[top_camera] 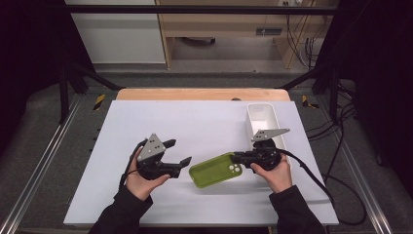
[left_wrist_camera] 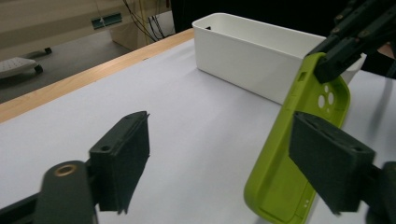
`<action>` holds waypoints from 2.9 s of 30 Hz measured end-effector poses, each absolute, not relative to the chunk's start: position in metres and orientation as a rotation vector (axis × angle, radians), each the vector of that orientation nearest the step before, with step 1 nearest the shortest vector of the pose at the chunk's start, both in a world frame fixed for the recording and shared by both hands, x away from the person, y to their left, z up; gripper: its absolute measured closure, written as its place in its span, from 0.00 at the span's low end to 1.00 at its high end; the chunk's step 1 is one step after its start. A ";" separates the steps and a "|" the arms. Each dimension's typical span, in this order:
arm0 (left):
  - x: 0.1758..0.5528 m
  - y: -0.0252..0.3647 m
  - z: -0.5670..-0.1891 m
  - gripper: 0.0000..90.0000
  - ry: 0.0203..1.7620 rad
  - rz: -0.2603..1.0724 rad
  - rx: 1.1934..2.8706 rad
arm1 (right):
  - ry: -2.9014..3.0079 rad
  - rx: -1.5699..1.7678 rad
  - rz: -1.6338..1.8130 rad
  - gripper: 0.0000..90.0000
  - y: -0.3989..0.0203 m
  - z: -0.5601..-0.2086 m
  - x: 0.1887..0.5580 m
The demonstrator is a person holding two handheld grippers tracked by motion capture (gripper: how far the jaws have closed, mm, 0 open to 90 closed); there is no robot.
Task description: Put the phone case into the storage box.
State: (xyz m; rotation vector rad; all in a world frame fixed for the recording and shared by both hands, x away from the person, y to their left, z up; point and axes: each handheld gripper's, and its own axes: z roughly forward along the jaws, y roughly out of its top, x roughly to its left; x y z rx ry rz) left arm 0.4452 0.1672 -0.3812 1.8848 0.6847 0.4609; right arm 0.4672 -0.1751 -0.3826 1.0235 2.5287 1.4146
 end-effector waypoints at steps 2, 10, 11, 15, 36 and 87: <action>0.448 0.173 -0.382 0.17 0.698 0.456 1.874 | 2.520 1.015 1.412 0.89 -0.176 -0.381 0.466; 0.456 0.192 -0.389 0.08 0.750 0.442 1.827 | 2.479 0.963 1.413 0.89 -0.182 -0.375 0.463; 0.456 0.193 -0.390 0.08 0.752 0.441 1.823 | 2.475 0.963 1.416 0.89 -0.182 -0.374 0.462; 0.458 0.200 -0.393 0.07 0.757 0.438 1.807 | 2.457 0.945 1.419 0.89 -0.185 -0.371 0.461; 0.458 0.222 -0.412 0.04 0.772 0.420 1.779 | 2.312 0.853 1.412 0.89 -0.201 -0.340 0.451; 0.450 0.268 -0.440 0.03 0.844 0.444 1.771 | 2.142 0.802 1.160 0.89 -0.220 -0.266 0.473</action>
